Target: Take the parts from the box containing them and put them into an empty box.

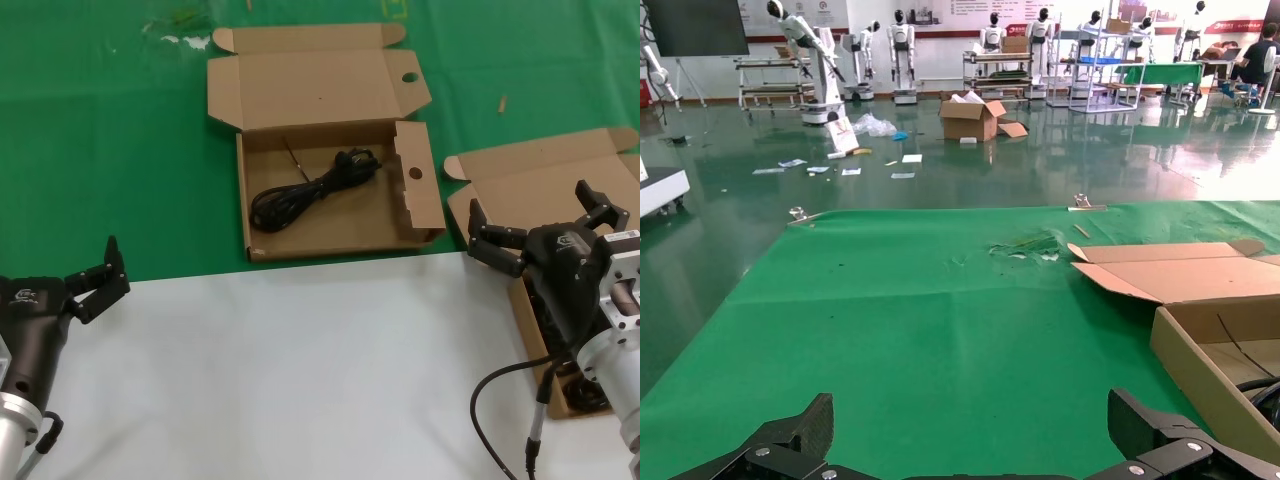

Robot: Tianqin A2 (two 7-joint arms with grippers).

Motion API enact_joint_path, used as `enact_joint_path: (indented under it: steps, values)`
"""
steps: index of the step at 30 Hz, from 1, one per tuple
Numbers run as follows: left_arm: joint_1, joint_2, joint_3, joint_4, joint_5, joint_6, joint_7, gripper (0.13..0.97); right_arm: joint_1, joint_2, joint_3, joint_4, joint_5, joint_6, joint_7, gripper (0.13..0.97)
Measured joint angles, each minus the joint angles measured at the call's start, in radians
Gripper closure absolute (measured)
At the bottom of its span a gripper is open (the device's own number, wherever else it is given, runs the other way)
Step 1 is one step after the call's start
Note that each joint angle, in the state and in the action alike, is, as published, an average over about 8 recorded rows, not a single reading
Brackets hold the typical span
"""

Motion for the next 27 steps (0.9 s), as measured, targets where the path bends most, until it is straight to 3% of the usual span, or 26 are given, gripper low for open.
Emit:
enact_joint_path:
  steps: [27]
  values:
    - [0.000,0.000,0.000,0.000,0.000,0.000,0.000,0.132,0.000,0.000,0.000,0.000,0.000,0.000,0.000,0.129]
